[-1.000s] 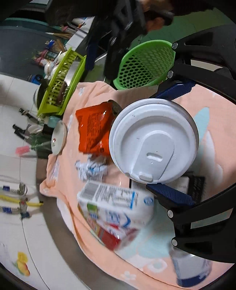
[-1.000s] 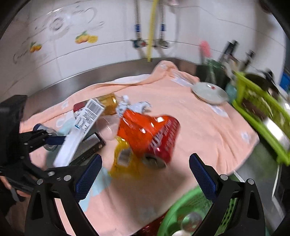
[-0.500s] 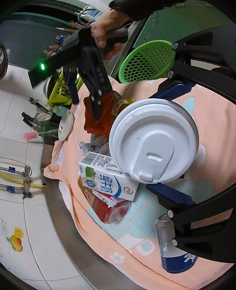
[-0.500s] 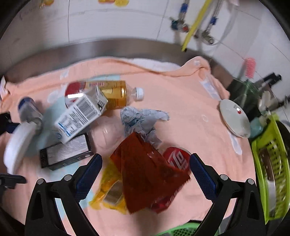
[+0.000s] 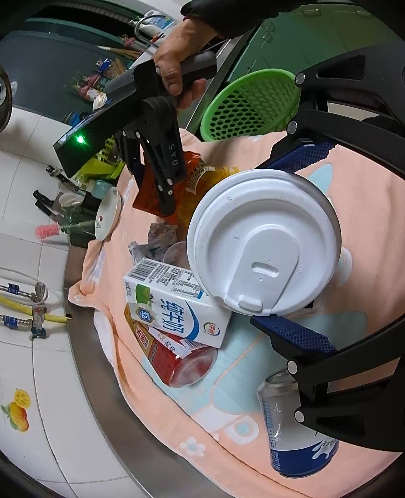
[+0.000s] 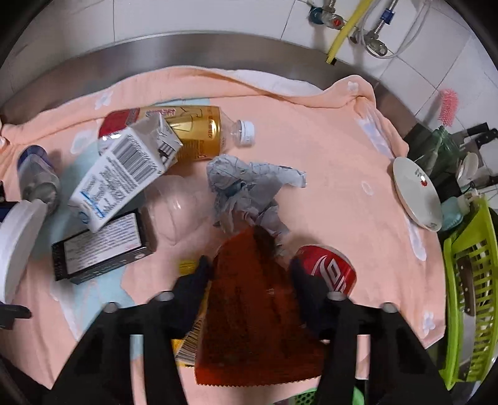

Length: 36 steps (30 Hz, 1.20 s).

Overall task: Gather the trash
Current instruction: 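Grasp the orange snack bag with the right tool while the left tool holds the lid, then drop the snack bag into the green basket while the left tool carries the lid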

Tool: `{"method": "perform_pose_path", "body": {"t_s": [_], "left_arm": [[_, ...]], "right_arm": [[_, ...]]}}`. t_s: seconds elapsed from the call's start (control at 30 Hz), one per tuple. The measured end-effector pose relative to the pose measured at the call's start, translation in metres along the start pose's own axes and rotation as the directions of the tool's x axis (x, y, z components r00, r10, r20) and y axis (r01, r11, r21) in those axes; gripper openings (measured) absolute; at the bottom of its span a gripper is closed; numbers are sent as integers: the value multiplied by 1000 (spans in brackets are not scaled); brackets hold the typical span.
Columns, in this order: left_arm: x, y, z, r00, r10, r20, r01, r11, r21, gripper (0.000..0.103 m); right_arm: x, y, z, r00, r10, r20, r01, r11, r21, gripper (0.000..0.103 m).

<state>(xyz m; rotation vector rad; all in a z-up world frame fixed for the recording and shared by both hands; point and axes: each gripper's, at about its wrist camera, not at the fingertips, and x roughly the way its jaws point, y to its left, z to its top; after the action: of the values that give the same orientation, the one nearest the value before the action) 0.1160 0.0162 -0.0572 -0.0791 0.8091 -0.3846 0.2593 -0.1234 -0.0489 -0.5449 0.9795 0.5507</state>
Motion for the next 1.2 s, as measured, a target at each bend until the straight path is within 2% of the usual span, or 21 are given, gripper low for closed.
{"method": "perform_pose_path", "body": {"t_s": [0.27, 0.43, 0.63, 0.87, 0.97, 1.03, 1.2], "left_arm": [[-4, -14, 5, 1000, -15, 7, 15, 1000, 26, 83], [-4, -37, 8, 999, -51, 10, 51, 997, 62, 83], [-1, -75, 10, 995, -99, 0, 99, 987, 128, 83], [13, -120, 13, 988, -147, -40, 152, 970, 187, 83], [23, -140, 13, 986, -156, -63, 166, 963, 214, 83], [30, -155, 14, 984, -160, -78, 174, 956, 236, 83], [50, -187, 14, 976, -178, -124, 205, 943, 262, 83]], "right_arm": [[-37, -4, -17, 995, -6, 101, -3, 996, 94, 43], [-61, -15, -55, 991, -35, 132, 10, 983, 185, 43], [-76, -36, -125, 988, -126, 88, 91, 942, 322, 43], [-75, -63, -205, 982, -191, 3, 167, 867, 469, 45], [-73, -74, -237, 980, -199, -22, 180, 826, 534, 60], [-73, -79, -255, 976, -217, -33, 198, 806, 558, 79], [-80, -87, -286, 970, -241, -42, 218, 771, 598, 83]]}}
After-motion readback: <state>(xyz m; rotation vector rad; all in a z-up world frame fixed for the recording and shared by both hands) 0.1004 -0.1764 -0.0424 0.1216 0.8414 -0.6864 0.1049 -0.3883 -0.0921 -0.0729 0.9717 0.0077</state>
